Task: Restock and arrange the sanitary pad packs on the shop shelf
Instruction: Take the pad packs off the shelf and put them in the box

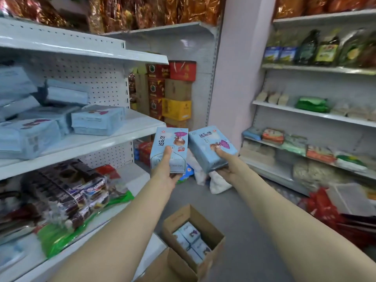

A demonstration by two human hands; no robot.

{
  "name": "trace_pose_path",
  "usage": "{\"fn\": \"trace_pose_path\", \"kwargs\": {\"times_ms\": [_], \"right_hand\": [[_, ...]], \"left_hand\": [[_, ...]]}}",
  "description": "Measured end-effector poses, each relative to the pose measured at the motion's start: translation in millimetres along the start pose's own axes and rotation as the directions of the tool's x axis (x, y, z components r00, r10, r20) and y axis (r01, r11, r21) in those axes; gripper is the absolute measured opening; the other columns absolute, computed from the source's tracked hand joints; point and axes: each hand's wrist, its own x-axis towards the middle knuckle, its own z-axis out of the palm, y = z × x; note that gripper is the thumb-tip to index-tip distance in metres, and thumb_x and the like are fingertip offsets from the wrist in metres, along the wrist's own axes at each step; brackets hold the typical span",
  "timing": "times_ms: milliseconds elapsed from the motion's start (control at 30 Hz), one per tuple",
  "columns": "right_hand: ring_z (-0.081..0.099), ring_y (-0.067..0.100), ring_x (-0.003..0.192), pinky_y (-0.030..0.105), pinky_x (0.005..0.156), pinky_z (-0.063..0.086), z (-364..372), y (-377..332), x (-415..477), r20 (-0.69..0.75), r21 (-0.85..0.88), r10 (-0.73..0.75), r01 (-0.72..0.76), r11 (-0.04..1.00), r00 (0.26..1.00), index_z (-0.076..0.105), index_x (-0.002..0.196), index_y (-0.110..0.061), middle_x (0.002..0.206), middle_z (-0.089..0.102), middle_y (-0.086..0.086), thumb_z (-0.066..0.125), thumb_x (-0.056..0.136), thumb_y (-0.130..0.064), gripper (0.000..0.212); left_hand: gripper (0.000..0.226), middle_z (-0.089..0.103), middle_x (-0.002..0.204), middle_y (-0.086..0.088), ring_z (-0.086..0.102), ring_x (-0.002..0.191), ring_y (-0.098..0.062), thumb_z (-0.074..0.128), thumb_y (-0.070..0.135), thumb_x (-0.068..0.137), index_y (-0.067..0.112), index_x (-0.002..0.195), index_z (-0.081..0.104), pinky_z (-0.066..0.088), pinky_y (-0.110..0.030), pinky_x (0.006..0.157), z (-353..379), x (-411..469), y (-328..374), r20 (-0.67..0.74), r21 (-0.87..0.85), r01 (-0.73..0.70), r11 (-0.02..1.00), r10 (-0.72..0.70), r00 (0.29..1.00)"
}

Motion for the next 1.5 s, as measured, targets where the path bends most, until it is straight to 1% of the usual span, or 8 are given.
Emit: {"fn": "trace_pose_path", "kwargs": {"times_ms": [167,267,667,800,900,1067,1300,1500], "right_hand": [[0.076,0.028,0.090,0.046,0.070,0.062,-30,-1,81,-0.072,-0.015,0.038,-0.039,0.999,0.997,0.062,0.129,-0.011,0.107,0.077,0.011,0.093,0.063,-0.015,0.073],[0.077,0.026,0.075,0.043,0.063,0.062,-47,2,139,-0.150,-0.041,0.056,-0.063,0.997,0.987,0.060,0.125,-0.009,0.098,0.078,0.010,0.092,0.067,-0.013,0.067],[0.072,0.036,0.102,0.045,0.069,0.062,-123,67,366,-0.111,-0.055,0.303,-0.310,0.949,0.947,0.063,0.127,-0.008,0.113,0.075,0.016,0.094,0.053,-0.015,0.081],[0.071,0.036,0.107,0.043,0.070,0.062,-153,94,441,-0.060,-0.134,0.460,-0.464,0.876,0.886,0.062,0.129,-0.008,0.116,0.073,0.017,0.095,0.054,-0.016,0.082],[0.069,0.036,0.111,0.050,0.090,0.059,-177,118,485,-0.064,-0.232,0.543,-0.542,0.808,0.837,0.060,0.131,-0.009,0.118,0.073,0.016,0.088,0.072,-0.014,0.066],[0.067,0.035,0.115,0.053,0.100,0.053,-204,174,521,-0.022,-0.312,0.642,-0.615,0.724,0.767,0.054,0.139,-0.010,0.124,0.070,0.015,0.094,0.055,-0.022,0.094],[0.067,0.040,0.112,0.061,0.102,0.049,-232,280,549,-0.078,-0.345,0.766,-0.738,0.580,0.639,0.059,0.129,-0.007,0.119,0.072,0.019,0.087,0.071,-0.019,0.066],[0.070,0.039,0.098,0.064,0.099,0.049,-251,372,570,-0.110,-0.337,0.798,-0.777,0.531,0.593,0.065,0.108,-0.008,0.101,0.076,0.018,0.071,0.092,-0.014,0.018]], "left_hand": [[0.052,0.071,0.119,-0.011,0.068,0.108,-0.030,0.079,0.035,0.084,0.016,0.129,0.059,0.056,-0.050,0.090,37,72,-40,0.004,0.030,0.076,0.997,-0.076,0.997],[0.049,0.070,0.121,-0.012,0.070,0.096,-0.027,0.077,0.036,0.086,0.016,0.128,0.060,0.058,-0.046,0.081,56,119,-58,-0.031,0.048,0.117,0.992,-0.116,0.993],[0.052,0.074,0.110,-0.010,0.072,0.081,-0.023,0.081,0.036,0.081,0.017,0.126,0.063,0.059,-0.038,0.053,80,307,-169,-0.289,-0.074,0.216,0.974,-0.229,0.930],[0.057,0.074,0.110,-0.010,0.074,0.091,-0.028,0.086,0.044,0.073,0.020,0.121,0.064,0.062,-0.047,0.065,79,360,-223,-0.431,-0.094,0.210,0.973,-0.230,0.873],[0.064,0.073,0.111,-0.009,0.072,0.094,-0.026,0.087,0.045,0.068,0.020,0.122,0.064,0.061,-0.039,0.058,73,385,-262,-0.546,-0.168,0.192,0.967,-0.254,0.798],[0.058,0.071,0.116,-0.010,0.069,0.100,-0.028,0.083,0.041,0.077,0.021,0.126,0.059,0.060,-0.043,0.065,47,413,-315,-0.653,-0.266,0.165,0.950,-0.303,0.694],[0.038,0.071,0.107,-0.011,0.068,0.093,-0.027,0.079,0.036,0.083,0.019,0.109,0.058,0.059,-0.045,0.072,-18,464,-373,-0.702,-0.306,0.188,0.933,-0.354,0.618],[0.055,0.074,0.110,-0.012,0.071,0.100,-0.032,0.084,0.041,0.076,0.018,0.121,0.061,0.060,-0.054,0.081,-102,514,-437,-0.731,-0.331,0.174,0.928,-0.368,0.575]]}}
